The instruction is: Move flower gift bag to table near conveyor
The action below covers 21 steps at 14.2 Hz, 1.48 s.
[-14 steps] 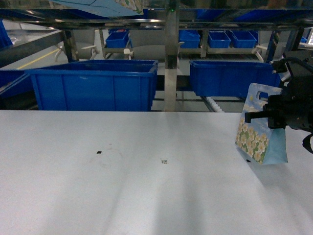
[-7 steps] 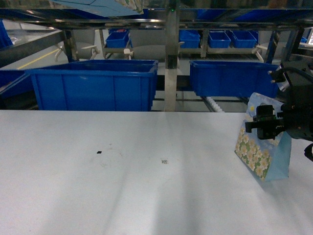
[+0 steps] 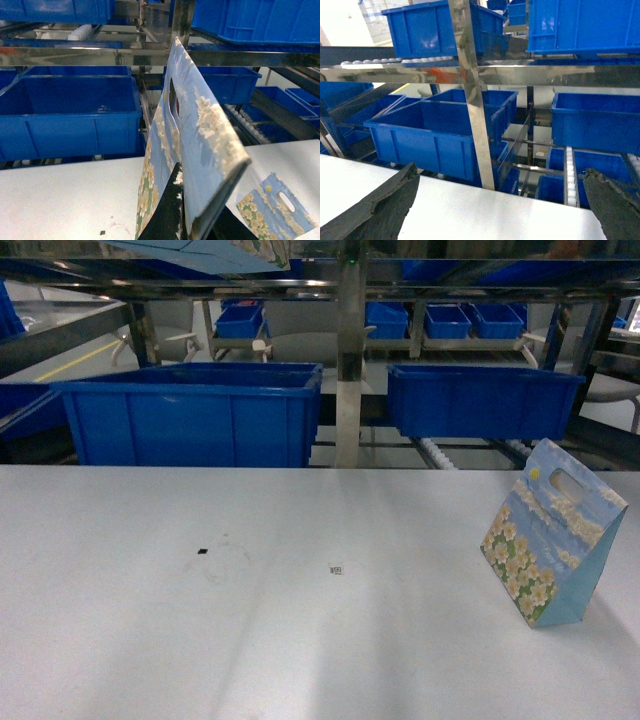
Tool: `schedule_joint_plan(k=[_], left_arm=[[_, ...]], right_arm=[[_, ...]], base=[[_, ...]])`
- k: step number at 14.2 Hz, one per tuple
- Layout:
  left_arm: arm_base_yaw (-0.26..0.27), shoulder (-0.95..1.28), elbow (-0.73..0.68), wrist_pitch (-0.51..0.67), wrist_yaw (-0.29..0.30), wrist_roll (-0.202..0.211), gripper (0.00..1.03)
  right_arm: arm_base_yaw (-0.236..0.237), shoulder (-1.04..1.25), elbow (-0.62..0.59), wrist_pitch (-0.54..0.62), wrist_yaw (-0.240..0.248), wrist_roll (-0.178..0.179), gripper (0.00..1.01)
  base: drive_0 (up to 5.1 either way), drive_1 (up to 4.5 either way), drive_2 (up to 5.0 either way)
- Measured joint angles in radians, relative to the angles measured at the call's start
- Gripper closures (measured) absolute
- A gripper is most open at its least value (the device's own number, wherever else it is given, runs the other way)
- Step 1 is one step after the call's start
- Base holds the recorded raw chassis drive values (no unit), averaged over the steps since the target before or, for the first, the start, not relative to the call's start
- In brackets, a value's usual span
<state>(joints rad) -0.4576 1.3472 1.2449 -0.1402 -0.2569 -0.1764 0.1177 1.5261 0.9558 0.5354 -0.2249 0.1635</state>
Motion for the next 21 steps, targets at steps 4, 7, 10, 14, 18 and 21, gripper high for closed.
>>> schedule_joint_plan(k=[4,7,10,14,18,21], left_arm=[[0.055,0.159,-0.042,0.18,-0.025,-0.026,1.01],[0.065,0.351,-0.026,0.201,-0.01,-0.048,1.01],[0.051,0.445,0.05,0.194,-0.034,-0.137,1.01],[0.08,0.525,0.051,0.255,-0.048,-0.146,1.01],[0.097,0.557,0.051,0.328,0.009,-0.095,1.01],[0.112,0.553,0.023,0.552,0.146,0.117,1.01]], right_arm=[[0.0,0.029,-0.005,-0.008,0.001,0.009,0.03],[0.0,0.029,-0.005,-0.01,0.0,0.01,0.03],[0.0,0.029,-0.005,-0.01,0.0,0.012,0.03],[0.0,0.029,-0.005,-0.01,0.0,0.012,0.03],[0.0,0.029,-0.005,-0.01,0.0,0.012,0.03],[0.0,0.029,-0.005,-0.01,0.0,0.012,0.03]], base=[[0.0,0.0,0.0],[0.0,0.0,0.0],[0.0,0.0,0.0],[0.0,0.0,0.0],[0.0,0.0,0.0],[0.0,0.0,0.0]])
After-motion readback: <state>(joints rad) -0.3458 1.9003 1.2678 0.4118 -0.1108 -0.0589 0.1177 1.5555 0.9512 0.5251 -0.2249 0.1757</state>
